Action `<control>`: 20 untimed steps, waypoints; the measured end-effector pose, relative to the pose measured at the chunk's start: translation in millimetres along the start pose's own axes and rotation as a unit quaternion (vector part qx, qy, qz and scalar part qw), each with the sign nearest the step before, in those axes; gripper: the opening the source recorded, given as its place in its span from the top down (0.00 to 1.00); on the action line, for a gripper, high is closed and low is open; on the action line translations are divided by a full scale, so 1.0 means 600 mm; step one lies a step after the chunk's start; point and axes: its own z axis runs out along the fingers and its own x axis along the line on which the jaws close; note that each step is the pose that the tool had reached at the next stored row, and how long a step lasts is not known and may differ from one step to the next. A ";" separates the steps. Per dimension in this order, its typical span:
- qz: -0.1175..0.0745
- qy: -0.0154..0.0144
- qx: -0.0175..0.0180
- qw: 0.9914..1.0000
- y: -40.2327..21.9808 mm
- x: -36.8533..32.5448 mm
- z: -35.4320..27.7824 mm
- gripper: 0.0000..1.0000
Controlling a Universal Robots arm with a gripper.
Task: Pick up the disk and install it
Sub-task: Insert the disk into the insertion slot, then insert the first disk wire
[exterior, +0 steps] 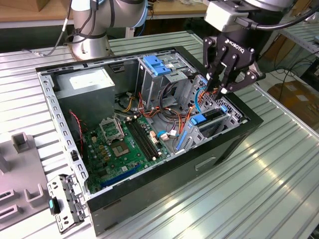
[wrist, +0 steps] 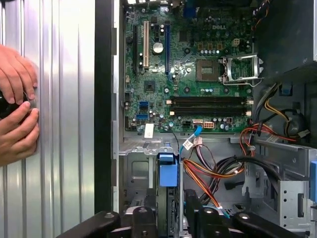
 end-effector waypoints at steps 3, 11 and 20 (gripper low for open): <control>0.000 0.000 0.000 1.000 0.000 0.000 0.010 0.76; 0.000 0.000 0.000 1.000 0.000 -0.001 0.024 0.89; 0.000 0.000 0.000 1.000 0.000 -0.001 0.024 0.89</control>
